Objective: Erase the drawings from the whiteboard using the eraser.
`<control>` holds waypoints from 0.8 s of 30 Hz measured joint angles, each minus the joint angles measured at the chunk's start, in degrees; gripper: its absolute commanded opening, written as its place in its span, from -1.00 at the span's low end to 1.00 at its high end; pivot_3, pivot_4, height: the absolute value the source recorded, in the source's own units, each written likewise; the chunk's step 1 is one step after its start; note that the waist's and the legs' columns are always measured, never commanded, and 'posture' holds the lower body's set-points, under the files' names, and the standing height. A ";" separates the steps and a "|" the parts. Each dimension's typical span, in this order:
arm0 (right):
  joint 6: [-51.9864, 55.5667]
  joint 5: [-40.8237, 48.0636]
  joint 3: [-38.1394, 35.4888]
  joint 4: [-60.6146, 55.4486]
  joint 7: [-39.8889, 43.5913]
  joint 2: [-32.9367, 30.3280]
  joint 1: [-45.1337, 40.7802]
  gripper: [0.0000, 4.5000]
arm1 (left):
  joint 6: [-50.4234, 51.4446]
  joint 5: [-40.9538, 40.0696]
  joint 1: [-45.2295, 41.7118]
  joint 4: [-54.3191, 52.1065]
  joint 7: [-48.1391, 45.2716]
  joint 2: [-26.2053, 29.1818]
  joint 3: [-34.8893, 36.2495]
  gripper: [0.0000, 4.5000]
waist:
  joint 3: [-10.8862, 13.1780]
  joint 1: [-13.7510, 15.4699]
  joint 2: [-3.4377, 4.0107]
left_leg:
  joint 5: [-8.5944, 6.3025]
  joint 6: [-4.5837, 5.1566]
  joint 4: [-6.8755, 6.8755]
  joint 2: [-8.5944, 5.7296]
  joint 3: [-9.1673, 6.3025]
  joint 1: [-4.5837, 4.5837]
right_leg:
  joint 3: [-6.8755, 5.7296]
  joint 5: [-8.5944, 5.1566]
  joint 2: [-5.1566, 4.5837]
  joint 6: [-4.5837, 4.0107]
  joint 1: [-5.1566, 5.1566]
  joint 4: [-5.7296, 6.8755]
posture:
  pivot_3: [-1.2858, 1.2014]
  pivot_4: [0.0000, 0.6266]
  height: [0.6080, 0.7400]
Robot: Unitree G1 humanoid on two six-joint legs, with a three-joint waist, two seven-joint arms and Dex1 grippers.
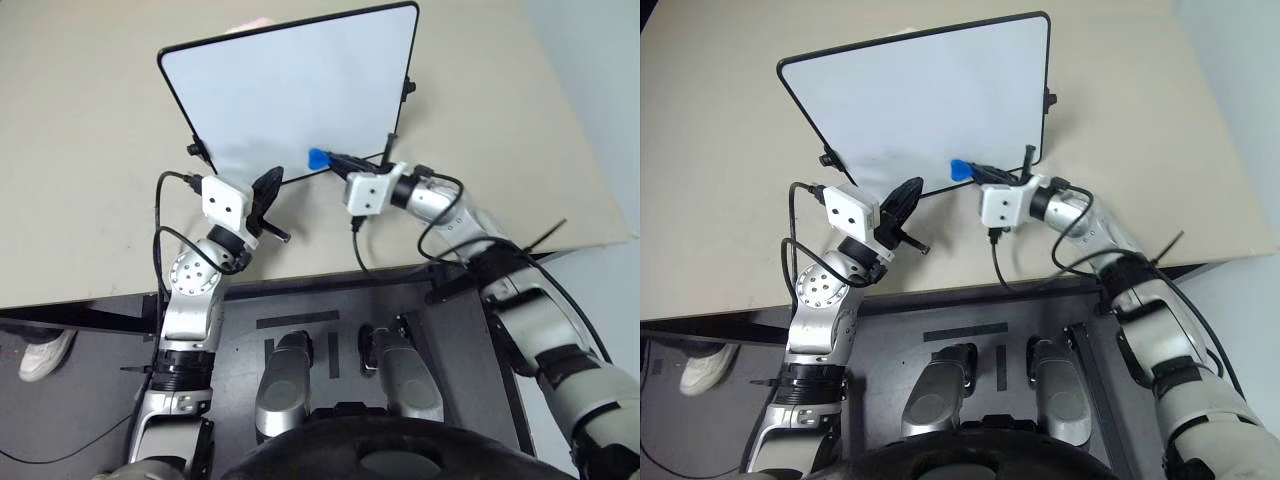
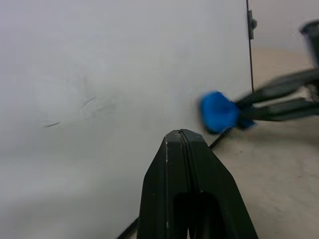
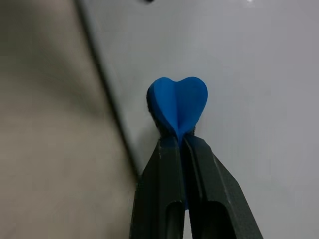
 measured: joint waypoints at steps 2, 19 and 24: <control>2.91 3.85 -1.11 -5.28 3.88 -1.50 2.31 -1.00 | 0.02 -0.06 -0.08 0.00 -0.08 0.03 -0.06 -1.00 | -0.01 0.00 -0.02 | -0.02 0.19 0.00 0.00 0.02 -0.02 | 0.00 -0.11 0.01 0.02 0.01 -0.04 | 0.03 -0.52 1.00; 37.76 24.46 -6.33 -32.86 27.36 -12.49 16.04 0.55 | 0.28 -0.46 -1.75 1.00 -2.24 1.77 0.24 -1.00 | -0.04 0.18 -0.08 | -0.28 0.48 0.17 -0.03 0.07 0.24 | 0.00 -0.58 0.06 0.27 0.35 0.07 | 0.03 -0.52 1.00; 37.78 24.54 -8.24 -34.29 24.53 -11.22 16.69 0.68 | 1.15 -0.80 -0.71 0.67 -3.51 4.11 0.87 -1.00 | -0.04 0.19 -0.08 | -0.27 0.51 0.20 -0.03 0.06 0.23 | 0.00 -0.57 0.06 0.28 0.34 0.08 | 0.03 -0.52 1.00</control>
